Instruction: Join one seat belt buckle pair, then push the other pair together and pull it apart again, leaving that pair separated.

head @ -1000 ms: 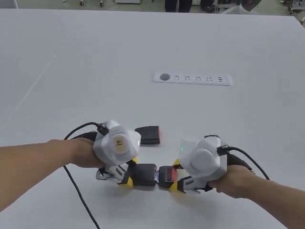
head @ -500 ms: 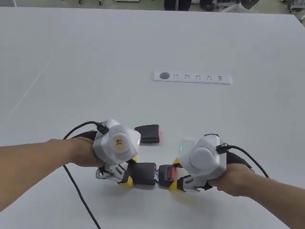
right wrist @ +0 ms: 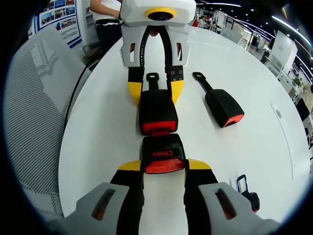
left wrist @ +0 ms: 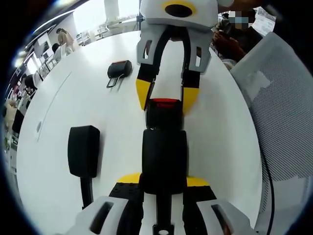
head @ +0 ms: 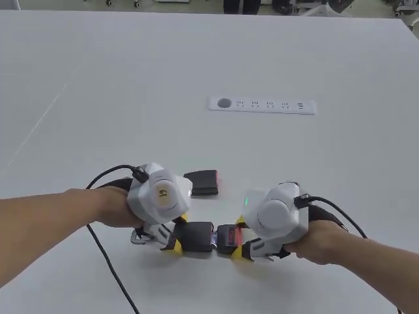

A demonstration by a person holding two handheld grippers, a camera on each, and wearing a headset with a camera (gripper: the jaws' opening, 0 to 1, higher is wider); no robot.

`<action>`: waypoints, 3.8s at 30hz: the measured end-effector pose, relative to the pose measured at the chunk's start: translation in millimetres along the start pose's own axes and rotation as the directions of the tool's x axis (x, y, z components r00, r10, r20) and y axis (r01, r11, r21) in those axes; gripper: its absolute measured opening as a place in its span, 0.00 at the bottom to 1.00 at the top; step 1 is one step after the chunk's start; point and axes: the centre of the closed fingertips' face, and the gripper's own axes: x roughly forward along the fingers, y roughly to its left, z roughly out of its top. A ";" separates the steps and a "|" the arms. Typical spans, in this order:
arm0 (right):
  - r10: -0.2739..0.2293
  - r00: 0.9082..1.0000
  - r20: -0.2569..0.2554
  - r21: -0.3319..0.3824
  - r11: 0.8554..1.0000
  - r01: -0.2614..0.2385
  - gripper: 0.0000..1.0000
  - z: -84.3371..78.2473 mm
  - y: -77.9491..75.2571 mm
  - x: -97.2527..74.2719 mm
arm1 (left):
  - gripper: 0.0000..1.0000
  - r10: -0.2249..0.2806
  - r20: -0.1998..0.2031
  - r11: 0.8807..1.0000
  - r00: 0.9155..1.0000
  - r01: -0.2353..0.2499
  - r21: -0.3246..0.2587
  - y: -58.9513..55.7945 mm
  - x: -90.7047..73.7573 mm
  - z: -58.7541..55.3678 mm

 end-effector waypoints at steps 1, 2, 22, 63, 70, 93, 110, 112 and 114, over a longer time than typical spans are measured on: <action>0.000 1.000 -0.002 0.000 1.000 0.000 0.29 -0.2 -0.2 0.2 | 0.29 0.000 -0.002 1.000 1.000 0.000 0.000 0.0 0.1 0.2; 0.001 1.000 -0.004 -0.005 1.000 -0.001 0.29 -0.1 0.2 -0.2 | 0.29 0.000 -0.005 1.000 1.000 0.000 0.004 0.0 0.3 0.5; -0.002 1.000 -0.022 -0.011 1.000 0.002 0.29 -1.5 0.1 -0.2 | 0.30 0.003 -0.029 1.000 1.000 -0.004 -0.010 -1.7 -0.9 1.5; 0.013 0.999 -0.031 -0.034 0.999 -0.014 0.30 -15.1 -2.8 -12.8 | 0.31 0.000 -0.064 1.000 0.998 0.000 0.003 0.1 -0.2 2.5; 0.014 0.999 -0.034 -0.034 0.999 -0.016 0.30 -19.7 -4.6 -14.7 | 0.31 -0.001 -0.059 1.000 0.998 0.001 0.003 -1.0 -0.1 3.3; 0.006 0.998 -0.063 -0.022 1.000 -0.007 0.30 -47.0 -7.3 -31.3 | 0.32 0.004 -0.052 1.000 0.999 -0.004 0.001 -2.7 0.0 4.2; -0.001 0.997 -0.081 -0.006 1.000 0.000 0.31 -68.8 -8.6 -47.6 | 0.32 0.010 -0.040 1.000 0.999 -0.009 0.006 -3.9 -0.6 4.8; 0.000 0.997 -0.084 -0.003 1.000 0.000 0.31 -71.9 -10.3 -48.9 | 0.32 0.010 -0.038 1.000 0.999 -0.010 0.007 -3.4 -0.4 4.4; 0.000 0.996 -0.087 -0.002 1.000 0.000 0.31 -74.5 -10.6 -50.4 | 0.32 0.010 -0.036 1.000 0.999 -0.010 0.008 -2.5 -0.3 3.2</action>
